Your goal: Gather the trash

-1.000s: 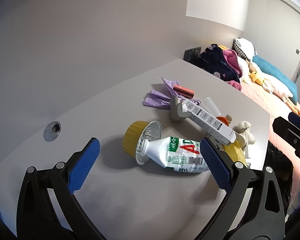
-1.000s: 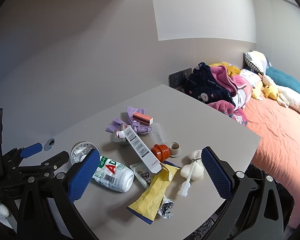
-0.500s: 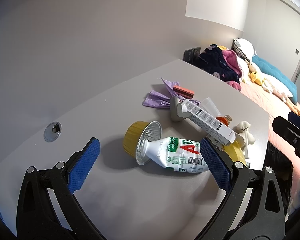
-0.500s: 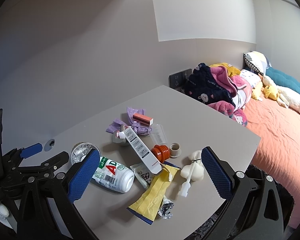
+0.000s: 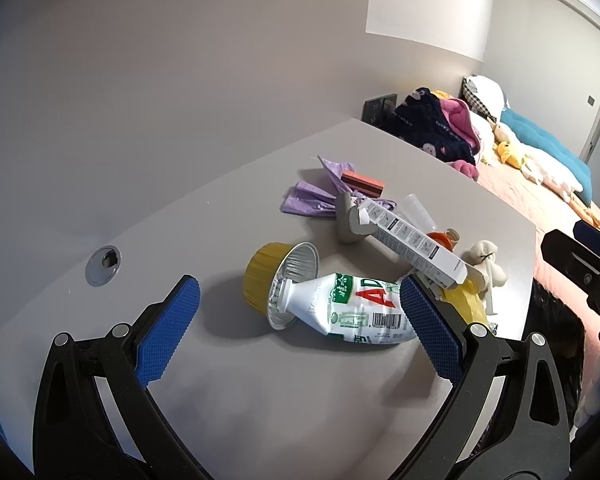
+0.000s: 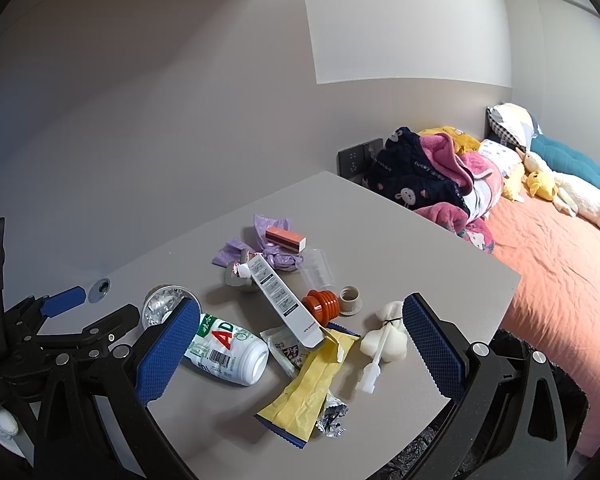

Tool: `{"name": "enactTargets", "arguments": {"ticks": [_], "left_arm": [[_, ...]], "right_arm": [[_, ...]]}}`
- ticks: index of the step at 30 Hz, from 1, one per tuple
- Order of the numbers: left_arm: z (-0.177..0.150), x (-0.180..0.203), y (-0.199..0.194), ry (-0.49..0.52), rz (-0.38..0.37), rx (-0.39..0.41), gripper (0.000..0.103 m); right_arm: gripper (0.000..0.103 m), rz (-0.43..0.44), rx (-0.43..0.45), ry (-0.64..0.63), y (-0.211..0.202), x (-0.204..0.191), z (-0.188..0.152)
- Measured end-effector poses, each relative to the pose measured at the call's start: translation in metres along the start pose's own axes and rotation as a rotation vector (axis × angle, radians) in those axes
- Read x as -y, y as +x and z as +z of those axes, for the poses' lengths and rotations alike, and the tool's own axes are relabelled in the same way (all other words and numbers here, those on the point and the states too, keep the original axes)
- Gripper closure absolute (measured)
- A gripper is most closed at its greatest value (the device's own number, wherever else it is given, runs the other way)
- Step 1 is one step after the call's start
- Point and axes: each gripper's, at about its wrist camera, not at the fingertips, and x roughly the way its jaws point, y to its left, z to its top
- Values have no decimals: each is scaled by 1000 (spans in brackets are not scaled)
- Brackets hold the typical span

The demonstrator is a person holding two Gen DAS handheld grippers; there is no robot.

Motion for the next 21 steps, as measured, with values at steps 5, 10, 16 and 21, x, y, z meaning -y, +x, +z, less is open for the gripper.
{"name": "enactTargets", "arguments": {"ticks": [5, 10, 16, 21], "left_arm": [[-1, 0, 0, 5, 0, -2, 6], [-1, 0, 1, 6, -1, -3, 6], [-5, 0, 4, 14, -3, -8, 6], [-8, -3, 9, 15, -24, -10, 6]], "right_arm": [[2, 0, 0, 0, -1, -1, 1], [2, 0, -2, 0, -1, 0, 1], [2, -5, -7, -7, 1, -3, -1], [2, 13, -27, -10, 8, -5, -4]]}}
